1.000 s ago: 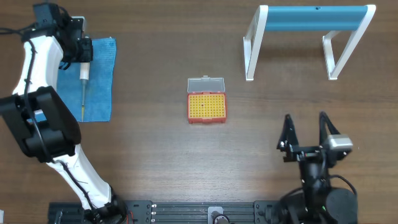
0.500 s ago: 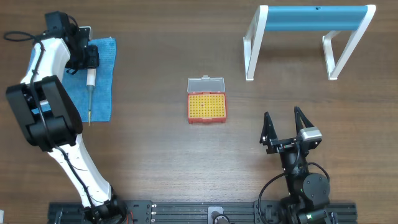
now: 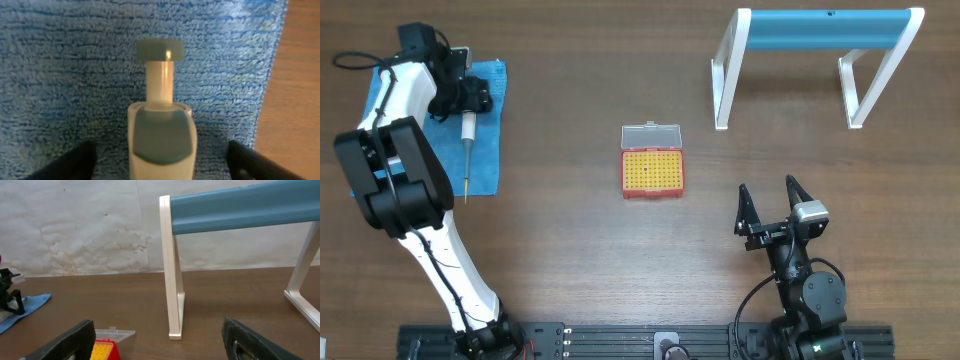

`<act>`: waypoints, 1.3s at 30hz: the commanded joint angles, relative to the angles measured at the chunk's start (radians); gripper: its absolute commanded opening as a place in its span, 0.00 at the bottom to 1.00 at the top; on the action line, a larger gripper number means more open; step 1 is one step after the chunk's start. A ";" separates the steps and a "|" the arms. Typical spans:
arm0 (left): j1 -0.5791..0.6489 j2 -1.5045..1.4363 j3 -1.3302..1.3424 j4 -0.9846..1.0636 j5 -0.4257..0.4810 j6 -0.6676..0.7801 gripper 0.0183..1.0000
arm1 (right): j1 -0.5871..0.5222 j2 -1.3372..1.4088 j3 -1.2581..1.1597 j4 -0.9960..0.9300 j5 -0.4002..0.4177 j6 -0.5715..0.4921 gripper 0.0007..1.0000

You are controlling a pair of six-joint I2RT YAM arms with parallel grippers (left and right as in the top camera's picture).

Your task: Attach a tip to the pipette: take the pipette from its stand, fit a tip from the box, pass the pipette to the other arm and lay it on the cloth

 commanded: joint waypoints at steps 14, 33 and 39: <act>-0.058 -0.138 0.930 -0.513 0.003 0.009 1.00 | 0.005 0.004 -0.003 -0.135 -0.009 -0.008 0.84; -0.077 -1.640 -0.252 -0.521 -0.128 0.008 1.00 | 0.005 0.004 -0.003 -0.135 -0.010 -0.008 0.84; -0.077 -1.759 -0.270 -0.917 -0.185 0.010 1.00 | 0.005 0.004 -0.003 -0.135 -0.010 -0.008 0.84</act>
